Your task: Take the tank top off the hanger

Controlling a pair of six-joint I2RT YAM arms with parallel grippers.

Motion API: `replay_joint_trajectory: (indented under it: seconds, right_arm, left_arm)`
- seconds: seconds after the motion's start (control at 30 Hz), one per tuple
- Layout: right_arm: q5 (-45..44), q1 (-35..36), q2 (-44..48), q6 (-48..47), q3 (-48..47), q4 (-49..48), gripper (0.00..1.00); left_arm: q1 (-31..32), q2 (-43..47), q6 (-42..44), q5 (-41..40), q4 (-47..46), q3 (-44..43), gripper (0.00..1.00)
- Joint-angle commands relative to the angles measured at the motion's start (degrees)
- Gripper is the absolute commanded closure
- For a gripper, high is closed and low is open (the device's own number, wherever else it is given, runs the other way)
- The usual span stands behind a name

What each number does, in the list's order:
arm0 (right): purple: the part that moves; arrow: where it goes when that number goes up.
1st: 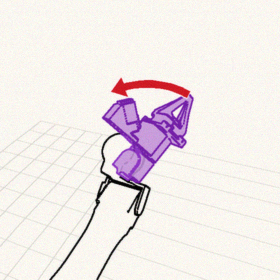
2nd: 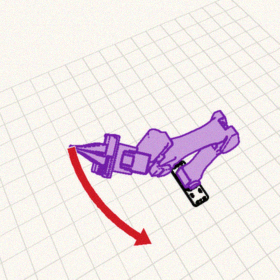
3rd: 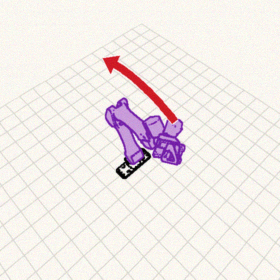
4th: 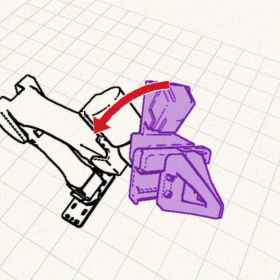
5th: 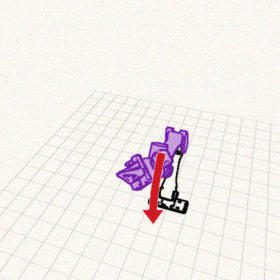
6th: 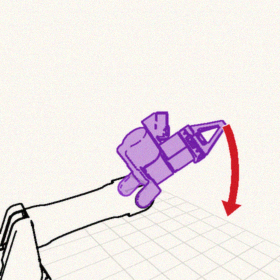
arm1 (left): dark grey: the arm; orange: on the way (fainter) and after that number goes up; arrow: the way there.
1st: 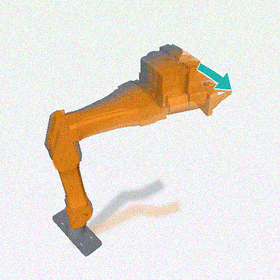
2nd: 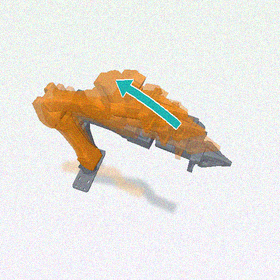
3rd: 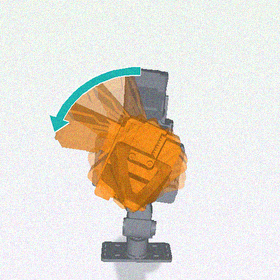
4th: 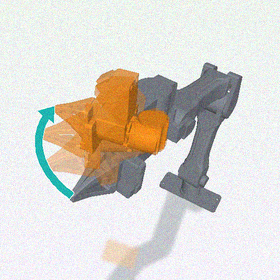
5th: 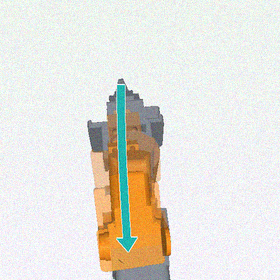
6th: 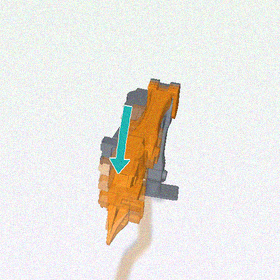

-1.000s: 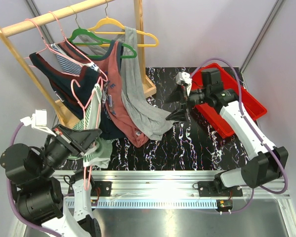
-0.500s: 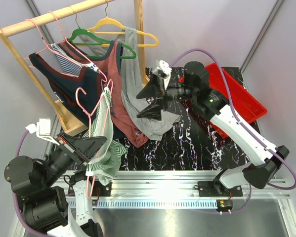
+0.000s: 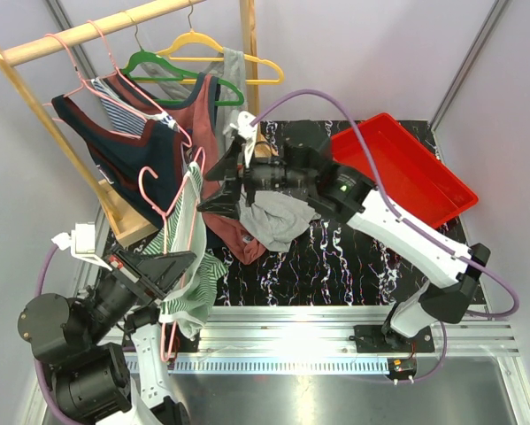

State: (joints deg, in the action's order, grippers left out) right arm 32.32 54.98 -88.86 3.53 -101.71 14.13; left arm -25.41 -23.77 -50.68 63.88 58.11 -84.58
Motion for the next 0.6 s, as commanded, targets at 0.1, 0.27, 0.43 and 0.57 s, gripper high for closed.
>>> replay_joint_trajectory:
  seconds: [0.1, 0.27, 0.43, 0.57]
  right_arm:
    - [-8.8, 2.6, -1.5, -2.7, -2.0, 0.5, 0.19]
    - [-11.3, 2.9, -3.2, -2.8, -3.6, -0.9, 0.24]
    - [-12.2, 2.9, -4.0, -2.5, -4.5, -2.3, 0.40]
    - [-14.0, 3.0, -4.4, -3.3, -4.6, -2.2, 0.72]
  left_arm:
    - [-1.0, 1.1, -6.5, 6.4, -1.6, 0.2, 1.00]
    - [-1.3, 1.8, -6.7, 6.4, -1.5, 0.7, 1.00]
    - [-1.6, 2.1, -6.8, 6.4, -1.4, 1.3, 1.00]
    - [-1.7, 2.2, -7.2, 6.7, -2.1, 1.8, 1.00]
